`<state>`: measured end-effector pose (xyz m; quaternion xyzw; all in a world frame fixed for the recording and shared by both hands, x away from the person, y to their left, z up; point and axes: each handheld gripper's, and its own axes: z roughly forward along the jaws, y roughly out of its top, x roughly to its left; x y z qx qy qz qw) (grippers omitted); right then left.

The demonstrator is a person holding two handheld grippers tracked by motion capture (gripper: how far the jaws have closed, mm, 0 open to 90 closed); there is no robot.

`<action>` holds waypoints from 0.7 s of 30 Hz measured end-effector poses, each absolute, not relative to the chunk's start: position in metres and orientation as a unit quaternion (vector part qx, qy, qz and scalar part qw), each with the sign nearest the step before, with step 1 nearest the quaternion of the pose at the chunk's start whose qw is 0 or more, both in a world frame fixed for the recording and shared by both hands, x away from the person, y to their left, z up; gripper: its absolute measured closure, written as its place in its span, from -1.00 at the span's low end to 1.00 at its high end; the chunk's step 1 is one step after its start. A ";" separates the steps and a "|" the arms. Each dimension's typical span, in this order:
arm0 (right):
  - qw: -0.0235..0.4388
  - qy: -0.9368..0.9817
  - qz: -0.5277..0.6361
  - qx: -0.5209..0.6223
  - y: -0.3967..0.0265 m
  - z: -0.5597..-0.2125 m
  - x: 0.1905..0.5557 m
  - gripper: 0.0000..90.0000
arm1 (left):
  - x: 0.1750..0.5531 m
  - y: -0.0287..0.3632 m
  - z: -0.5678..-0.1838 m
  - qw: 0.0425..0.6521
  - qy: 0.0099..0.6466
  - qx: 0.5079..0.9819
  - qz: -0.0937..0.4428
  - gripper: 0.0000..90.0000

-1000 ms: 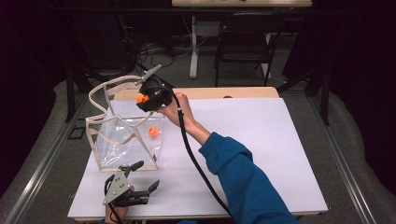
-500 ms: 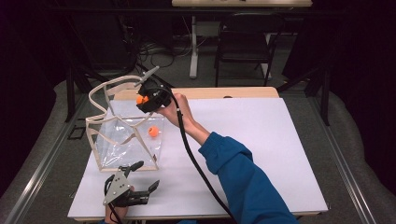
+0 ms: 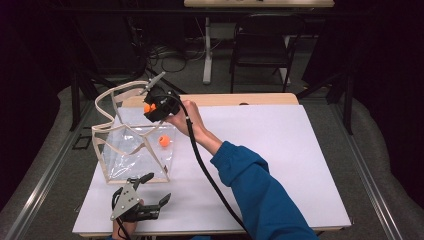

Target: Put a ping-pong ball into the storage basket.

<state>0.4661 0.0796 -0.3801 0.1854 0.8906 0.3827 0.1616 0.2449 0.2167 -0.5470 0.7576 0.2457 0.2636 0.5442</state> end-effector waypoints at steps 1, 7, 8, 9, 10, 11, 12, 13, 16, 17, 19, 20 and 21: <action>0.162 0.891 0.382 0.184 0.081 -0.381 0.466 0.12 | 0.245 0.217 -0.547 0.544 0.246 0.758 0.264 -0.65; 0.162 0.892 0.377 0.190 0.084 -0.383 0.470 0.12 | 0.245 0.217 -0.547 0.542 0.246 0.759 0.264 -0.65; 0.163 0.892 0.376 0.191 0.084 -0.383 0.471 0.12 | 0.245 0.217 -0.546 0.544 0.245 0.758 0.265 -0.65; 0.164 0.893 0.374 0.192 0.085 -0.384 0.472 0.12 | 0.244 0.217 -0.546 0.544 0.246 0.757 0.265 -0.65; 0.165 0.893 0.372 0.193 0.085 -0.384 0.473 0.12 | 0.244 0.217 -0.546 0.545 0.247 0.756 0.265 -0.65; 0.164 0.893 0.370 0.196 0.085 -0.384 0.473 0.11 | 0.244 0.218 -0.546 0.544 0.246 0.757 0.265 -0.65; 0.164 0.892 0.372 0.197 0.085 -0.384 0.474 0.11 | 0.245 0.218 -0.547 0.544 0.246 0.757 0.264 -0.65; 0.165 0.892 0.371 0.198 0.084 -0.384 0.474 0.11 | 0.245 0.218 -0.546 0.544 0.246 0.757 0.264 -0.65; 0.162 0.894 0.367 0.202 0.084 -0.385 0.475 0.11 | 0.244 0.217 -0.546 0.545 0.245 0.757 0.264 -0.65; 0.159 0.894 0.366 0.202 0.084 -0.386 0.476 0.11 | 0.244 0.217 -0.547 0.544 0.245 0.758 0.264 -0.65; 0.157 0.896 0.362 0.205 0.084 -0.387 0.477 0.04 | 0.245 0.218 -0.546 0.544 0.246 0.757 0.264 -0.65; 0.156 0.896 0.361 0.208 0.084 -0.387 0.478 -0.06 | 0.244 0.218 -0.546 0.544 0.245 0.758 0.265 -0.65; 0.154 0.895 0.360 0.212 0.084 -0.387 0.478 -0.14 | 0.244 0.217 -0.546 0.544 0.245 0.758 0.265 -0.65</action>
